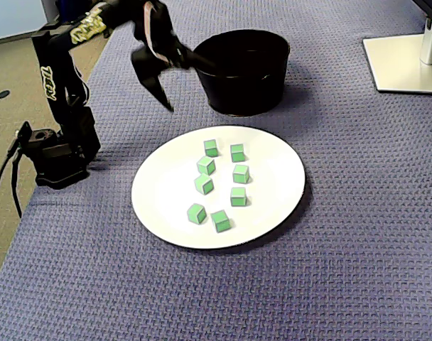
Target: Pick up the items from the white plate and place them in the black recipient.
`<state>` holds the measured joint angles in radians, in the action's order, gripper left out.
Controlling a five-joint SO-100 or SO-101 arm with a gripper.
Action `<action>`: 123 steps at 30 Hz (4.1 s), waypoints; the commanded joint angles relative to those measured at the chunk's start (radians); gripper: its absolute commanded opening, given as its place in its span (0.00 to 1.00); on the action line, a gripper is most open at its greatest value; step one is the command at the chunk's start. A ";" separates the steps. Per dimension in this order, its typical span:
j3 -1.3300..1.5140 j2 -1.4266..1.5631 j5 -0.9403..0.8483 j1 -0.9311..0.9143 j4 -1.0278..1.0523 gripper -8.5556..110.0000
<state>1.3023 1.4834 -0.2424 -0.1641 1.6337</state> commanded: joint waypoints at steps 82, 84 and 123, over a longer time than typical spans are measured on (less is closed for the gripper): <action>-0.425 -0.469 -0.345 0.706 -0.580 0.11; -0.425 -0.472 -0.357 0.707 -0.577 0.26; 0.249 -0.081 -0.865 -0.146 -0.457 0.41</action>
<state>1.5386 1.4220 -1.1367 -0.3037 1.2103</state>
